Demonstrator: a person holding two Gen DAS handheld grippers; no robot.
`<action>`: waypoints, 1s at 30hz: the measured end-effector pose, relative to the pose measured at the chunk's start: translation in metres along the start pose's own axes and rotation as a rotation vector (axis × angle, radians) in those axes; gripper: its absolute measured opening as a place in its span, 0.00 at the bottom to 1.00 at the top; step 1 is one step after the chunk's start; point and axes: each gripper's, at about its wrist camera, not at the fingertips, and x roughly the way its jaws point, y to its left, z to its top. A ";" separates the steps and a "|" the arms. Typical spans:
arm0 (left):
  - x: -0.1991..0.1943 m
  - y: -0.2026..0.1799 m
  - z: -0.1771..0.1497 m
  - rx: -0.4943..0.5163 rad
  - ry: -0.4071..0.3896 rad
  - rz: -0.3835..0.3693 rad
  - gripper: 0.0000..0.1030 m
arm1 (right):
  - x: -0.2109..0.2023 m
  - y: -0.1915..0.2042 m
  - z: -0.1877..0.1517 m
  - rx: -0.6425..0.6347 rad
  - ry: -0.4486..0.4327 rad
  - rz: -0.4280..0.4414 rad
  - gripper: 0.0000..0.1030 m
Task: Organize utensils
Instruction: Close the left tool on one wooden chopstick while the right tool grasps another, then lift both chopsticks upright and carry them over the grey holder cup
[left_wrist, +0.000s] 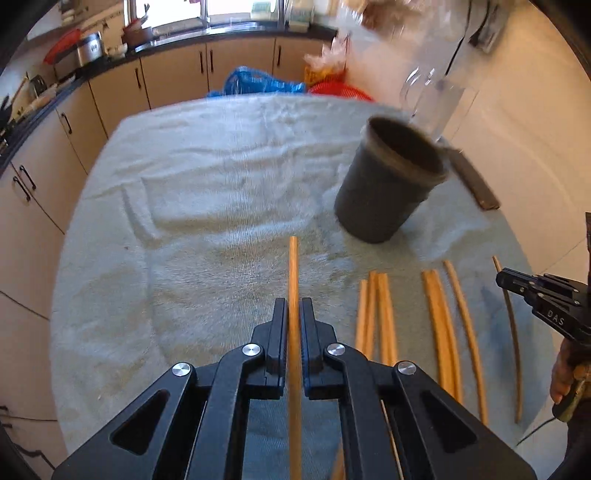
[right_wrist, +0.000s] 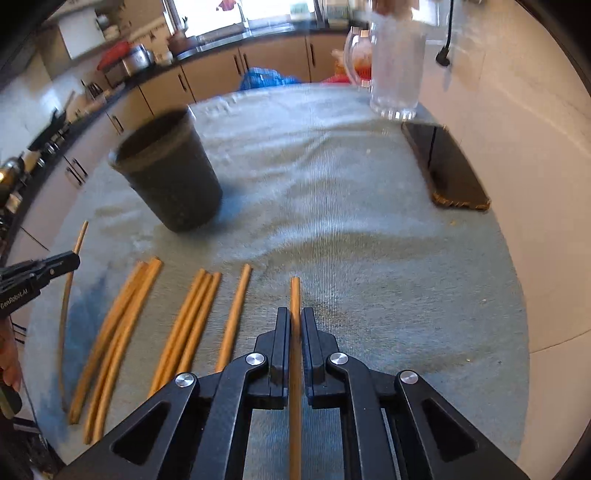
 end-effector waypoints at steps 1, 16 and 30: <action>-0.009 -0.003 -0.004 -0.001 -0.015 -0.004 0.06 | -0.006 0.000 -0.001 0.000 -0.015 0.004 0.06; -0.147 -0.030 -0.060 -0.013 -0.291 -0.054 0.06 | -0.124 0.014 -0.031 -0.033 -0.304 0.037 0.06; -0.193 -0.061 -0.068 0.048 -0.434 -0.053 0.06 | -0.164 0.025 -0.046 -0.051 -0.404 0.066 0.06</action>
